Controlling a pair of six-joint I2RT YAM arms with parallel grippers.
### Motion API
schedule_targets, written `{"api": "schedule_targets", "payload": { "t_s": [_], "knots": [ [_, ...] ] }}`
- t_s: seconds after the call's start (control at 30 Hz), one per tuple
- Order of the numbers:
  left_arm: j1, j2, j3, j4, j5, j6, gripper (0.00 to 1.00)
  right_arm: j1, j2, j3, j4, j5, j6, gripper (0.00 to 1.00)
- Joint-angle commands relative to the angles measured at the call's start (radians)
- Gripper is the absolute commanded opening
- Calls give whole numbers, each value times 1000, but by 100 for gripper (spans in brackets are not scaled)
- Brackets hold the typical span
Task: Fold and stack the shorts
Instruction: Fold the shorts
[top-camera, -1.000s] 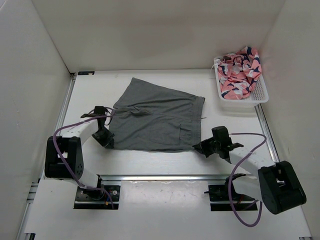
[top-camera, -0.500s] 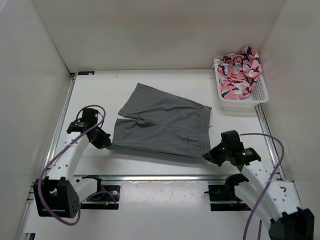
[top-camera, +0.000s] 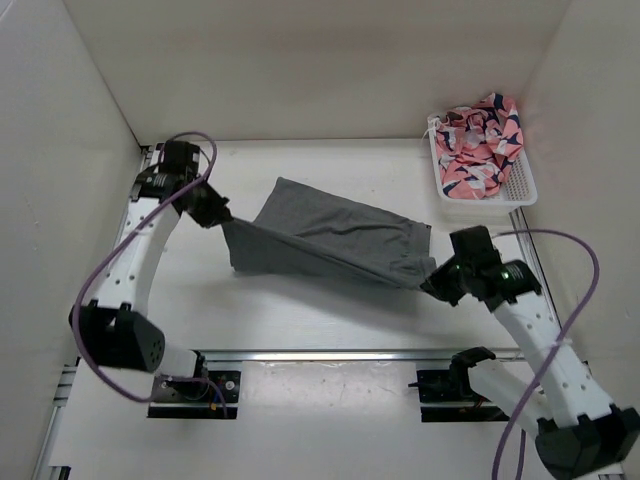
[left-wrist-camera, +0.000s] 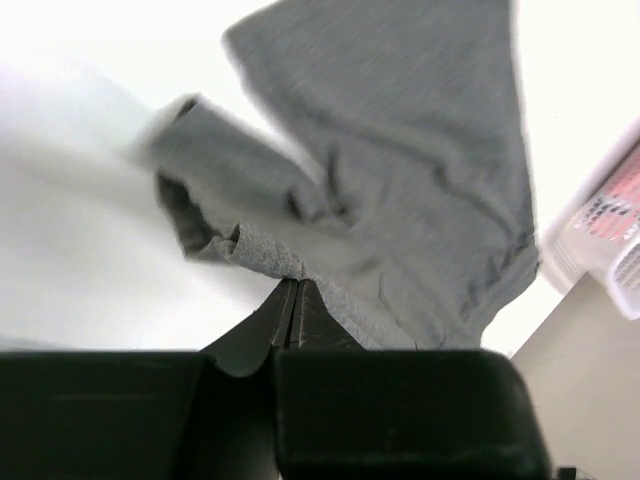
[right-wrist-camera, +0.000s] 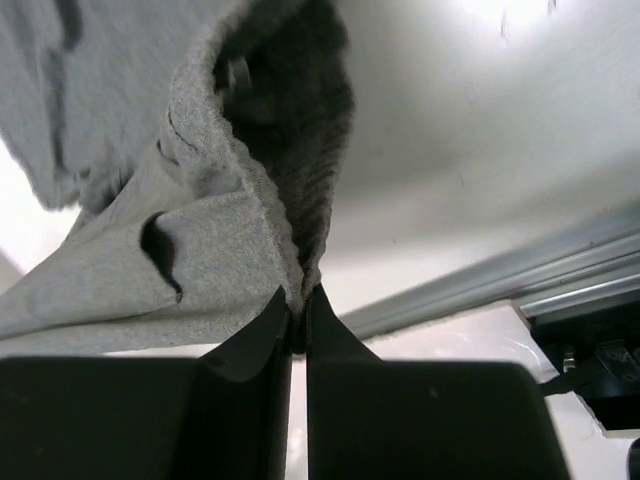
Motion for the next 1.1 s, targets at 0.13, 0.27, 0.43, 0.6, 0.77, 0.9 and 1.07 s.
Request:
{"api": "schedule_targets", "payload": {
  "t_s": [0.13,0.27,0.43,0.6,0.77,0.9,1.07],
  "knots": [
    [1,303,425,30,-162,141,10,-20,303,290,3,289,-170,0],
    [1,464,635,17,-162,167,10,-65,475,374,77,289,-217,0],
    [-19,649,830,17,-146,217,10,-129,592,411,183,263,-253,0],
    [-50,859,1082,17,-119,248,10,-192,727,494,239,237,-283,0],
    [-50,1021,1217,65,19,257,64,-246,854,601,293,113,-354,73],
    [-41,974,1139,65,-2,283,100,-255,824,617,284,90,-378,92],
    [-41,801,869,65,-62,308,93,-255,678,463,284,113,-398,81]
  ]
}}
